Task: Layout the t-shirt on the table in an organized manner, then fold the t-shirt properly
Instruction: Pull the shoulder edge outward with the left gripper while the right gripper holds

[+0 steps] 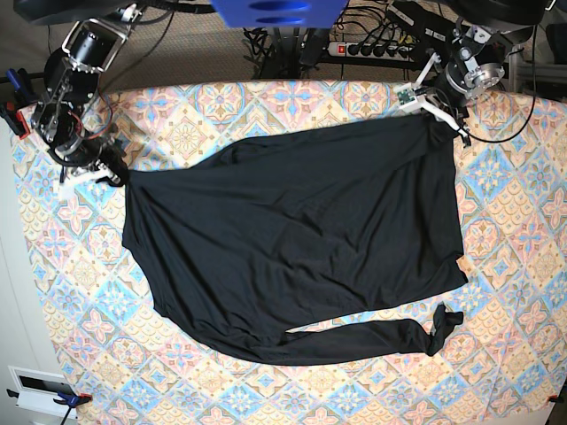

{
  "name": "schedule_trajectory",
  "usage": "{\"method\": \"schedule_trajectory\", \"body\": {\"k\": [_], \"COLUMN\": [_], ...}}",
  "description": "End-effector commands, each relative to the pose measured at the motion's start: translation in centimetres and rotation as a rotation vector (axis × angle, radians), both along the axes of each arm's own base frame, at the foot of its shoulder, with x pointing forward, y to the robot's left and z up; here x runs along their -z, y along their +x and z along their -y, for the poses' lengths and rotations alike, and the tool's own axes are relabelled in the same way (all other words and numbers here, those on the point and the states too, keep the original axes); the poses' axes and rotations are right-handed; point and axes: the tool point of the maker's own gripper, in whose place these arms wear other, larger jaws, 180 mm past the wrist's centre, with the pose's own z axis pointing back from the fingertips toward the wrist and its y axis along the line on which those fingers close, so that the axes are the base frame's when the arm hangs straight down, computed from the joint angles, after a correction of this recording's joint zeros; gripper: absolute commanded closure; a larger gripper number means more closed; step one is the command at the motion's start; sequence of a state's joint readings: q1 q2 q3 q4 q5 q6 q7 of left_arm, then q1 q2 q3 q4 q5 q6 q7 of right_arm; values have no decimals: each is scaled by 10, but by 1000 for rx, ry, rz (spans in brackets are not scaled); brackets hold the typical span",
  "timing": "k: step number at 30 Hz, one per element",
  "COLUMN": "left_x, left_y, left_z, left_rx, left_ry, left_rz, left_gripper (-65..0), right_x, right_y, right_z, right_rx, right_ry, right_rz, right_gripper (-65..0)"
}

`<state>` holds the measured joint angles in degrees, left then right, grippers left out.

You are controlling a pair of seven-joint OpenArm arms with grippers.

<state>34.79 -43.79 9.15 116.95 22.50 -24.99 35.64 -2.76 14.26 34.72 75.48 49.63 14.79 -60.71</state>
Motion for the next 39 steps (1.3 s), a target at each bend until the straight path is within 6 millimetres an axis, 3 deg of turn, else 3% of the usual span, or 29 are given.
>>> {"method": "schedule_trajectory", "body": {"k": [1, 3, 5, 9, 12, 18, 25, 33, 39], "left_x": [-8, -9, -10, -21, -33, -42, -45, -24, -16], "left_y": [6, 7, 9, 20, 34, 55, 77, 95, 115], "left_z": [-3, -6, -9, -19, -21, -25, -30, -65, -87], "left_rx": [10, 12, -6, -98, -172, -302, -384, -500, -570], "left_ry": [4, 14, 2, -69, -151, -241, -286, -267, -263], "left_rz": [25, 16, 14, 30, 60, 77, 68, 41, 42], "left_gripper": [0, 0, 0, 0, 0, 0, 0, 0, 0], "right_x": [-12, -17, -33, -65, -75, -74, -80, -100, -64], "right_y": [7, 8, 15, 27, 32, 34, 65, 111, 111], "right_z": [7, 7, 7, 6, 5, 3, -20, -30, -27], "right_rx": [-1, -7, -23, -52, -58, -62, -172, -202, -174], "right_ry": [-20, -32, -66, -129, -147, -143, -241, -368, -318], "right_rz": [42, 53, 99, 181, 208, 205, 204, 243, 170], "right_gripper": [0, 0, 0, 0, 0, 0, 0, 0, 0]}}
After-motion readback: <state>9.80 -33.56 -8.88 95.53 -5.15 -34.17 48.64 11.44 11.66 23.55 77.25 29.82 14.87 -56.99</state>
